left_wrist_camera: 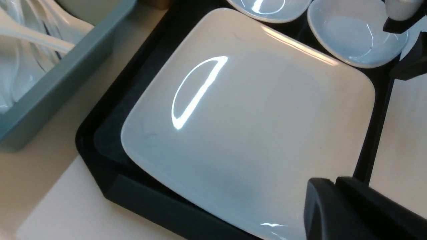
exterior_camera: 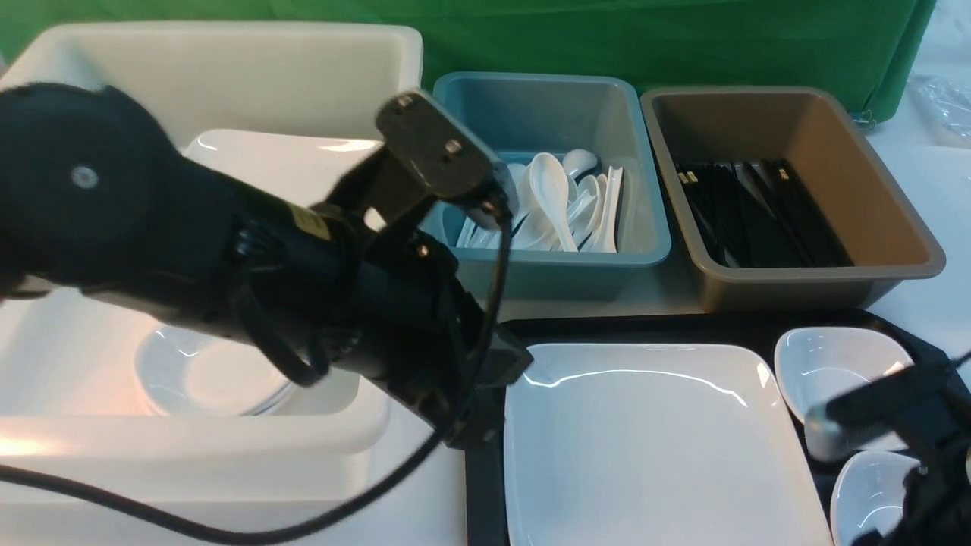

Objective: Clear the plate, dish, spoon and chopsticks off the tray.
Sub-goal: Use the right arm to grab a small plate from the dinner plate

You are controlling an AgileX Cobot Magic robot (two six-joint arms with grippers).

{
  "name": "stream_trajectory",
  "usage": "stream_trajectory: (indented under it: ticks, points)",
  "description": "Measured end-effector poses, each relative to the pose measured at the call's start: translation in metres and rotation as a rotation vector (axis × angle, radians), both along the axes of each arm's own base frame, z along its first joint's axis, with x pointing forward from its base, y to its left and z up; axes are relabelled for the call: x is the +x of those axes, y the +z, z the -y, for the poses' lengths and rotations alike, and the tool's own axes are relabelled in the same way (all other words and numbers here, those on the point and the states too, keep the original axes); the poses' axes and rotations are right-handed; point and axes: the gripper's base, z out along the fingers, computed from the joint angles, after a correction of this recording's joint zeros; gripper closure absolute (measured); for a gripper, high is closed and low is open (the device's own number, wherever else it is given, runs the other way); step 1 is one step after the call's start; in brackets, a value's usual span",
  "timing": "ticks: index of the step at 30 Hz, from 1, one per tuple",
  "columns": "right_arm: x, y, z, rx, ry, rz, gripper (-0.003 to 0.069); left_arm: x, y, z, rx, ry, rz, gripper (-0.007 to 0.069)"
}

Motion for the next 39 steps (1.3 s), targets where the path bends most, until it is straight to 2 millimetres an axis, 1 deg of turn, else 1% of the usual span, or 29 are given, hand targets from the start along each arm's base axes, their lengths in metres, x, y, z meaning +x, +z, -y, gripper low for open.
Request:
stream_trajectory:
  ticks: [4,11,16,20,21,22,24,25,26,27,32,34,36,39]
  points:
    - [0.002,-0.012,0.002,-0.042,0.017,-0.025,0.0067,-0.004,-0.003,0.006,0.025,-0.039,0.012,0.0613]
    - [0.014,-0.025,-0.001,-0.04,0.039,0.015,0.0071,-0.003,-0.004,0.006,0.037,-0.036,0.01,0.0613]
    - [0.018,-0.04,-0.002,-0.066,0.049,-0.039,0.0071,-0.003,-0.005,0.005,0.055,-0.038,0.011,0.0613]
    - [0.019,-0.045,-0.002,-0.078,0.053,-0.061,0.0079,-0.004,-0.006,0.005,0.062,-0.041,0.004,0.0613]
    - [0.019,-0.046,-0.002,-0.078,0.053,-0.062,0.0099,-0.004,-0.006,0.004,0.062,-0.039,0.0,0.0613]
    - [0.019,-0.046,-0.002,-0.078,0.053,-0.062,0.0133,-0.004,-0.006,0.004,0.062,-0.035,-0.005,0.0613]
    - [0.019,-0.046,-0.002,-0.078,0.053,-0.063,0.0221,-0.004,-0.006,0.004,0.062,-0.034,-0.008,0.0613]
    - [0.02,-0.045,-0.002,-0.081,0.055,-0.062,0.0307,-0.004,-0.006,0.004,0.063,-0.034,-0.007,0.0613]
    - [0.02,-0.045,-0.002,-0.083,0.057,-0.062,0.037,-0.004,-0.006,0.004,0.065,-0.034,-0.006,0.0613]
    - [0.02,-0.044,-0.001,-0.096,0.06,-0.063,0.0413,-0.004,-0.006,0.004,0.065,-0.034,-0.007,0.0613]
    - [0.018,-0.037,0.0,-0.095,0.057,-0.053,0.0416,-0.004,-0.006,0.004,0.065,-0.033,-0.008,0.0613]
    - [0.018,-0.031,0.0,-0.084,0.052,-0.032,0.0434,-0.004,-0.006,0.004,0.066,-0.034,-0.007,0.0613]
    - [0.017,-0.02,0.0,-0.073,0.044,-0.005,0.0468,-0.004,-0.007,0.004,0.067,-0.034,-0.006,0.0613]
    - [0.015,0.009,0.0,-0.032,0.026,0.075,0.0548,-0.004,-0.006,0.004,0.066,-0.031,-0.007,0.0613]
